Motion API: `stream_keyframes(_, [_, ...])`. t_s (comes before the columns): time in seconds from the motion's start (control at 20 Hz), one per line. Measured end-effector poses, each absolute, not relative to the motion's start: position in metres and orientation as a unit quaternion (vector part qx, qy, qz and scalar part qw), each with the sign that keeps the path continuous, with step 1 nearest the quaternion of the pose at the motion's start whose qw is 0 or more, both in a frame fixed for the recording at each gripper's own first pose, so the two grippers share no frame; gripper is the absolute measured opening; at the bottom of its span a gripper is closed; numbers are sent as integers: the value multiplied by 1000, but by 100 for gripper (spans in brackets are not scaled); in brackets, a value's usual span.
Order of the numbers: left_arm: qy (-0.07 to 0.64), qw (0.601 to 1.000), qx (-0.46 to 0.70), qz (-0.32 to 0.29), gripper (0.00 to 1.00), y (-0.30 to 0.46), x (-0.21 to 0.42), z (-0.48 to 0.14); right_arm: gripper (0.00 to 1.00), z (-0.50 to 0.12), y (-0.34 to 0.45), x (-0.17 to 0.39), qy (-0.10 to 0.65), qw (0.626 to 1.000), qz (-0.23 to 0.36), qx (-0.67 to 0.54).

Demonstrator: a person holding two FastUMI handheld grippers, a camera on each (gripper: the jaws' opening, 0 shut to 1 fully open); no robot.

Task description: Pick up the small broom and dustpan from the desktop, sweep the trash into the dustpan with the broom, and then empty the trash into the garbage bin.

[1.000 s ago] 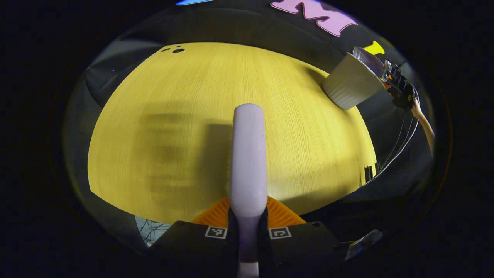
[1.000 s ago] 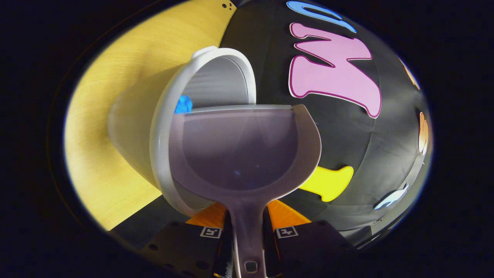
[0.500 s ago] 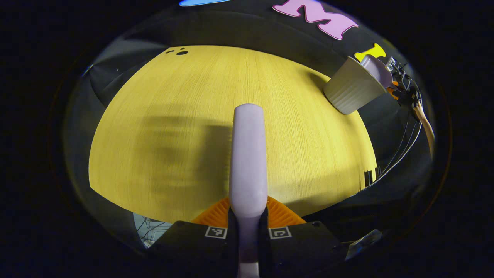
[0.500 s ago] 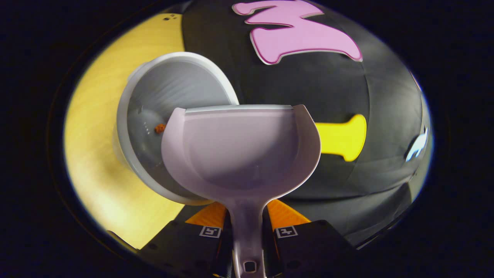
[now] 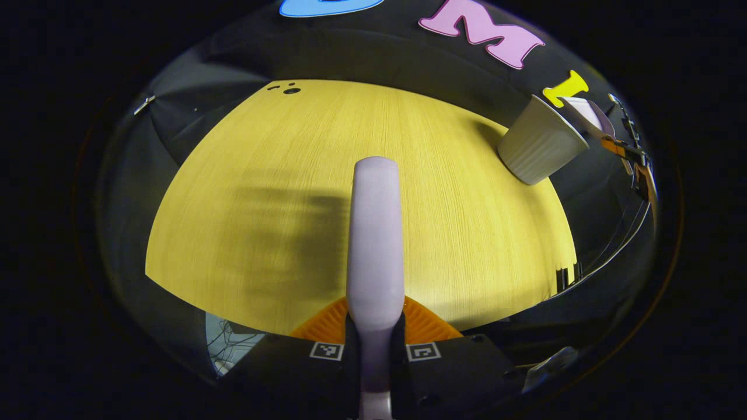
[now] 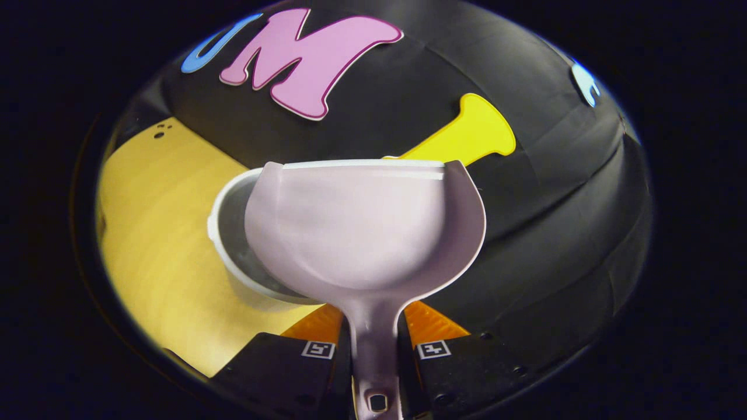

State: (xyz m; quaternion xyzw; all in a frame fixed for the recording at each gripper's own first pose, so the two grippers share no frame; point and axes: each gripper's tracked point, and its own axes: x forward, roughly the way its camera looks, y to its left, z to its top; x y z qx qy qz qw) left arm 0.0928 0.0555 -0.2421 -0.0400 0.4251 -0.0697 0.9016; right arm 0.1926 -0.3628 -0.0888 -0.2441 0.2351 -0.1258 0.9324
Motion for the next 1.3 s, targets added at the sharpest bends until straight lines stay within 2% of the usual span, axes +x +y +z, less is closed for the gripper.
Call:
stream_keyframes(0.15, [410, 909, -28, -72, 25, 60, 91, -227, 33, -85, -354, 196, 230, 952, -96, -176])
stream_keyframes(0.35, [401, 911, -7, -92, 24, 62, 91, -207, 39, -78, -336, 200, 225, 967, -28, -113])
stream_keyframes(0.4, [400, 912, -4, -95, 25, 53, 92, -211, 33, -79, -334, 204, 228, 968, -7, -101])
stream_keyframes(0.45, [399, 912, -5, -97, 25, 51, 96, -210, 36, -86, -331, 206, 234, 968, 15, -87])
stream_keyframes(0.6, [397, 912, -11, -101, 25, 43, 107, -212, 36, -95, -329, 207, 263, 961, 73, -46])
stream_keyframes(0.65, [396, 913, -13, -101, 25, 43, 112, -213, 33, -99, -331, 205, 275, 957, 87, -40])
stream_keyframes(0.7, [396, 913, -14, -101, 24, 42, 115, -215, 36, -100, -331, 205, 286, 952, 101, -42])
stream_keyframes(0.85, [396, 913, -8, -98, 25, 46, 125, -218, 36, -101, -328, 197, 312, 939, 139, -45])
stream_keyframes(0.9, [397, 913, -6, -94, 25, 50, 129, -221, 33, -102, -330, 196, 324, 933, 147, -48])
stream_keyframes(1.0, [400, 913, -5, -86, 24, 59, 137, -226, 36, -103, -331, 194, 348, 924, 151, -45])
stream_keyframes(1.25, [416, 907, 7, -67, 25, 84, 161, -241, 36, -117, -332, 185, 422, 898, 125, -15])
stream_keyframes(1.3, [420, 905, 13, -63, 24, 87, 165, -245, 33, -118, -333, 185, 436, 892, 120, -10])
